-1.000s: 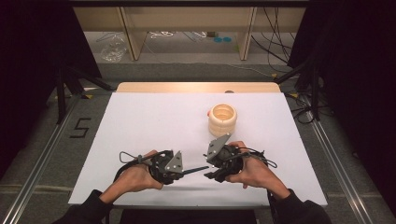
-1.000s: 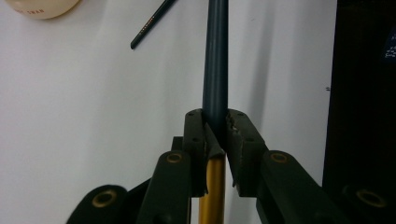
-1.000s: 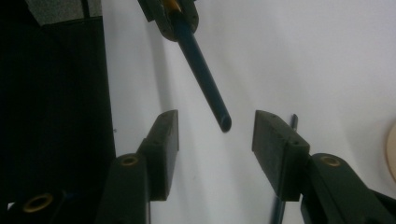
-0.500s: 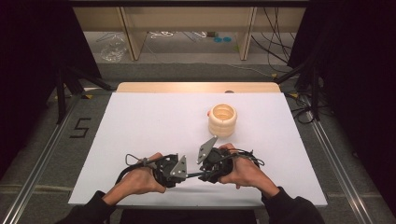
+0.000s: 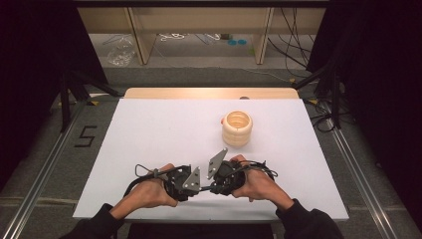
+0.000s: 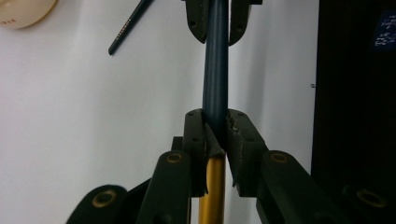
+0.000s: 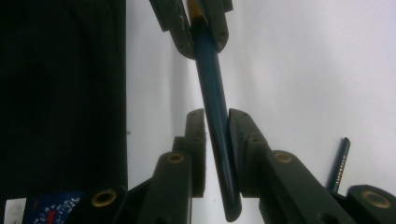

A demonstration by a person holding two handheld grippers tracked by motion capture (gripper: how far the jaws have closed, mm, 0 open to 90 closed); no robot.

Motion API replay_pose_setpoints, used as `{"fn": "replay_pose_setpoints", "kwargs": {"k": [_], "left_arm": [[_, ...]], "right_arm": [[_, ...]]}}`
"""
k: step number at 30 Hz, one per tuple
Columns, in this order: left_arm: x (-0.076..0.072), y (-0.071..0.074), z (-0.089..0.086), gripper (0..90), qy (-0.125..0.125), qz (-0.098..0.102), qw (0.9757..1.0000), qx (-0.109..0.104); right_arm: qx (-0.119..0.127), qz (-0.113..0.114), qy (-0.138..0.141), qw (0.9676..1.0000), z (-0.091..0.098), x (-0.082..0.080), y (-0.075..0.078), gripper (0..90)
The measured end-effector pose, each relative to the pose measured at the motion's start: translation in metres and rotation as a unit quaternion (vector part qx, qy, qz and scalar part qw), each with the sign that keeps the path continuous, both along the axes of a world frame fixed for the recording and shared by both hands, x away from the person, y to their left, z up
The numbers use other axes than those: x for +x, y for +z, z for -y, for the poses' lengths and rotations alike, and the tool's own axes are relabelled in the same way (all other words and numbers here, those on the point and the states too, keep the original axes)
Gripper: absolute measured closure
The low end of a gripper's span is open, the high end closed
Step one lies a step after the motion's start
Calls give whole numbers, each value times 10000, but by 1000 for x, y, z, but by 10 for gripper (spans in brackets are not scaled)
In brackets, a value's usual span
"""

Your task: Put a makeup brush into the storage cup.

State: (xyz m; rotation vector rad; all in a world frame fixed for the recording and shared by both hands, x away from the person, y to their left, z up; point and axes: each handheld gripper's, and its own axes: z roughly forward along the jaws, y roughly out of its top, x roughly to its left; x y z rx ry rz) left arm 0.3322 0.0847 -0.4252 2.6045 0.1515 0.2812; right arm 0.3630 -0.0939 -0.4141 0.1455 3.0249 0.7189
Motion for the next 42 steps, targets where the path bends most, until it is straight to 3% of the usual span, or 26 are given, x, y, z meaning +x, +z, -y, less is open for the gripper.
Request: {"fn": "replay_pose_setpoints", "kwargs": {"k": [2,4,5,9,11,16,17,20,23,24,25,26,27,33,38,39,42], "left_arm": [[0,0,0,787,-7,-25,10000,12],[3,3,-1,787,-199,74,9993,320],[2,2,-1,788,-145,52,9996,237],[3,1,-1,787,-211,71,9990,375],[4,0,-1,788,-232,45,9990,382],[3,1,1,787,-287,49,9988,383],[1,-1,2,788,-184,0,9996,226],[2,2,2,787,-301,63,9987,398],[3,2,2,786,-329,10,9989,341],[0,-1,3,786,-160,-100,9998,71],[0,-1,2,785,-149,-115,9998,46],[0,-1,1,784,-139,-88,9999,39],[2,1,0,782,-241,-52,9995,186],[4,3,-3,779,-180,-223,9996,-65],[5,3,-3,782,-181,-321,9993,-59],[4,1,-3,783,-108,-376,9991,-165],[4,1,-2,783,-168,-358,9992,-77]], "right_arm": [[-23,43,69,10000,0,1,-1,802],[-23,32,78,10000,1,1,-1,803],[-30,21,88,10000,1,1,-2,805],[-22,-62,68,10000,1,1,-2,759],[18,21,59,10000,1,1,0,749],[-22,24,135,9999,0,0,0,788],[-54,14,149,9999,0,0,-1,799],[-63,24,206,9998,-1,-1,-3,814],[-67,-10,264,9996,0,-1,-3,821],[-67,-2,311,9995,0,-1,-3,822],[-70,-5,340,9994,1,-1,-3,823],[-63,-20,359,9993,1,0,-4,823],[-47,2,359,9993,2,0,-4,824],[-17,-16,454,9990,5,2,-10,823],[-106,-7,402,9991,5,1,-17,819],[-116,22,426,9990,4,1,-17,818],[-72,102,488,9987,3,0,-17,818]]}}
